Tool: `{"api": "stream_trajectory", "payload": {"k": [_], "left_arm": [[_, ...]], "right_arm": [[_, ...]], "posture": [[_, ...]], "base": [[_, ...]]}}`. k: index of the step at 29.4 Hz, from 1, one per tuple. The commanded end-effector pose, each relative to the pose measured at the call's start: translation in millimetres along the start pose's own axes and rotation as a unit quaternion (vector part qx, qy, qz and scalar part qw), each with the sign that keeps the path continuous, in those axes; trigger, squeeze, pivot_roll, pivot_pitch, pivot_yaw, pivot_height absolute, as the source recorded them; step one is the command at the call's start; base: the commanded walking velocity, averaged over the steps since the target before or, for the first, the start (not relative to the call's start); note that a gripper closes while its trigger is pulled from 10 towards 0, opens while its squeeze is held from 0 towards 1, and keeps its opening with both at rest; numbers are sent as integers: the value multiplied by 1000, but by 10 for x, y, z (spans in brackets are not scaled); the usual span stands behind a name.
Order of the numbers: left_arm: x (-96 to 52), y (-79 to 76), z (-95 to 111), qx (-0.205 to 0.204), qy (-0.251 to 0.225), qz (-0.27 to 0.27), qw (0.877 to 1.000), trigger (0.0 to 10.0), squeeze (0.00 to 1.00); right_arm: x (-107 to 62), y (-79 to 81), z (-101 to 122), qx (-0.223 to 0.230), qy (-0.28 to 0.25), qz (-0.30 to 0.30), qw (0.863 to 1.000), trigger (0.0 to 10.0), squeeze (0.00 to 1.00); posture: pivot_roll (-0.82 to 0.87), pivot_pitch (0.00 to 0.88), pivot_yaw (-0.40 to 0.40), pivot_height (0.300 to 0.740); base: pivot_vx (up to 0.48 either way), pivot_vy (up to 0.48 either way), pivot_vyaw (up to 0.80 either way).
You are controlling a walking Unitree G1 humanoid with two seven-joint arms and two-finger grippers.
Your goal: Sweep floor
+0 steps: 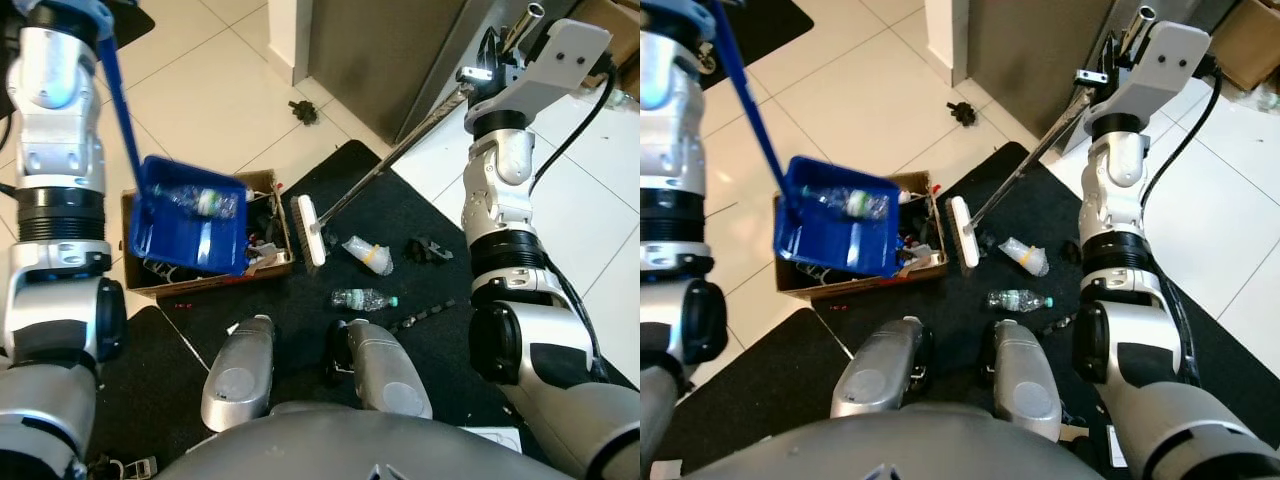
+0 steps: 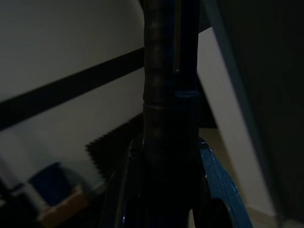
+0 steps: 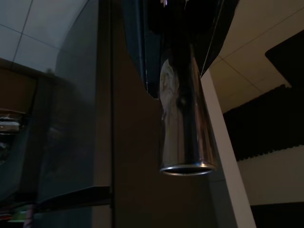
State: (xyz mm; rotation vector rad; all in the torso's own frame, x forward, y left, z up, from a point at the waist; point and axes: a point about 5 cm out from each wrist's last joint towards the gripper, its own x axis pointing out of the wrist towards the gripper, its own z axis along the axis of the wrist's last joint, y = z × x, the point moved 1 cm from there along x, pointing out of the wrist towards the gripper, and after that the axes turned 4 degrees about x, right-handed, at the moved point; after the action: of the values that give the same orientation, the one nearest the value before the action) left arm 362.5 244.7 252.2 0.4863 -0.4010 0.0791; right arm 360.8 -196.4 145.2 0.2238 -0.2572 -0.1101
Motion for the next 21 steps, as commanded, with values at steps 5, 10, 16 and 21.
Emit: {"api": "stream_trajectory", "payload": {"k": [5, 10, 16, 21], "left_arm": [[4, 272, -32, 86, 27, 10, 996, 10000, 0], [-40, 345, -150, 104, 56, 16, 993, 10000, 0], [-33, 368, -184, 124, 60, 20, 990, 10000, 0], [-28, 503, -178, 168, 63, 55, 982, 10000, 0]], "right_arm": [[18, -30, 67, 2, -17, -5, 1000, 10000, 0], [11, -54, 68, 1, -17, -8, 1000, 10000, 0], [21, -27, 69, 1, -16, -5, 1000, 10000, 0], [29, -21, 76, 1, -17, -4, 1000, 10000, 0]], "posture": [[158, 0, -4, 740], [165, 0, -9, 740], [166, 0, -10, 740], [166, 0, -10, 740]], "base": [[0, 0, 0], [0, 0, 0], [0, 0, 0], [0, 0, 0]]}}
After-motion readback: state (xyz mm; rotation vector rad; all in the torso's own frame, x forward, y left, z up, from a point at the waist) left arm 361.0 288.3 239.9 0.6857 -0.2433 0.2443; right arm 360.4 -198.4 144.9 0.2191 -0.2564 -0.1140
